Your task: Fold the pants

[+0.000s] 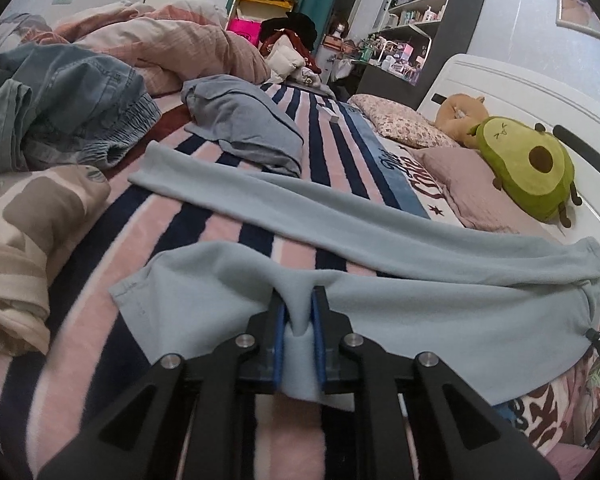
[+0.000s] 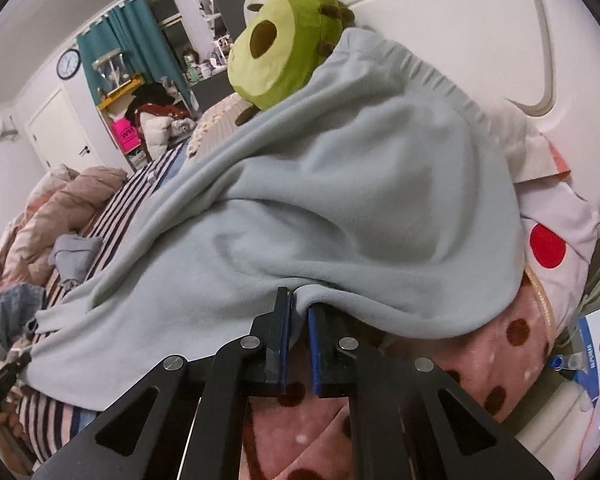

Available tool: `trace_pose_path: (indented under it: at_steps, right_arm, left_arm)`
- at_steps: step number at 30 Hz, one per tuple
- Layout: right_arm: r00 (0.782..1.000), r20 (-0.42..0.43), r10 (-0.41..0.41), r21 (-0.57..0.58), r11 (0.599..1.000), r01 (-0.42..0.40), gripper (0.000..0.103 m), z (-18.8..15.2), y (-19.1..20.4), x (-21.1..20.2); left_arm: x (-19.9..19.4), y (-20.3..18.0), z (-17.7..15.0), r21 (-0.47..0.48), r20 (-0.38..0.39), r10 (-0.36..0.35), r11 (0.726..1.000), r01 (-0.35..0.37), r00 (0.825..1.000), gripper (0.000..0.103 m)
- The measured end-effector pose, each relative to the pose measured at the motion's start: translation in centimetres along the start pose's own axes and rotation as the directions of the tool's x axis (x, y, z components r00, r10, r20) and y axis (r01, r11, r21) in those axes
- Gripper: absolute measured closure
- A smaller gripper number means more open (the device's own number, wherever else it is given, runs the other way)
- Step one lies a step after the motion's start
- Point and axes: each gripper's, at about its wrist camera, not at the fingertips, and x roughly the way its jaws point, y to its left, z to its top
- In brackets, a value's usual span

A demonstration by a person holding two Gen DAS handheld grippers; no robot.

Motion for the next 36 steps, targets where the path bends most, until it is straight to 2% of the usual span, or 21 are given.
trace_pose_path:
  at_steps: [4,8,12,17,23,27,32,33,34,36]
  right_arm:
    - [0.999,0.037,0.015,-0.007,1.0,-0.014,0.101,0.3,-0.6,-1.8]
    - [0.997,0.066,0.028,-0.028,0.999,-0.026,0.101,1.6,-0.4,-2.8]
    - [0.995,0.086,0.049,-0.056,0.997,-0.045,0.101,3.8,0.5,-3.1]
    - [0.991,0.122,0.059,-0.147,0.988,-0.04,0.101,7.4,2.8,-3.0]
    - [0.992,0.122,0.034,-0.237,0.971,-0.004,0.101,11.8,6.7,-0.1]
    - [0.995,0.104,-0.012,-0.287,0.957,0.042,0.101,14.2,8.5,3.2]
    - [0.993,0.076,-0.088,-0.339,0.934,0.109,0.101,15.0,8.9,7.3]
    - [0.992,0.066,-0.107,-0.344,0.931,0.123,0.101,15.1,8.9,8.1]
    - [0.991,0.058,-0.12,-0.346,0.929,0.133,0.101,15.0,8.8,8.9]
    - [0.99,0.039,-0.139,-0.355,0.924,0.144,0.101,14.8,8.7,10.3]
  left_arm:
    - [-0.9,-0.1,0.1,0.003,0.027,-0.008,1.0,0.008,1.0,0.093]
    - [-1.6,-0.9,1.5,0.051,0.049,-0.014,0.999,0.012,0.999,0.093]
    - [-1.6,-2.0,3.7,0.121,0.063,-0.017,0.993,0.01,0.998,0.093]
    - [-0.8,-2.8,6.7,0.171,0.061,-0.024,0.985,0.013,0.998,0.093]
    - [4.0,-3.4,10.1,0.254,0.007,0.047,0.966,-0.047,0.999,0.093]
    - [7.8,-3.6,11.4,0.292,-0.034,0.086,0.954,-0.073,0.996,0.092]
    - [12.3,-3.8,12.2,0.344,-0.072,0.137,0.933,-0.104,0.988,0.089]
    - [13.1,-3.7,12.2,0.352,-0.071,0.161,0.928,-0.127,0.984,0.081]
    - [13.9,-3.5,12.2,0.362,-0.064,0.195,0.919,-0.159,0.979,0.064]
    - [14.7,-3.1,12.2,0.36,-0.054,0.224,0.913,-0.191,0.973,0.041]
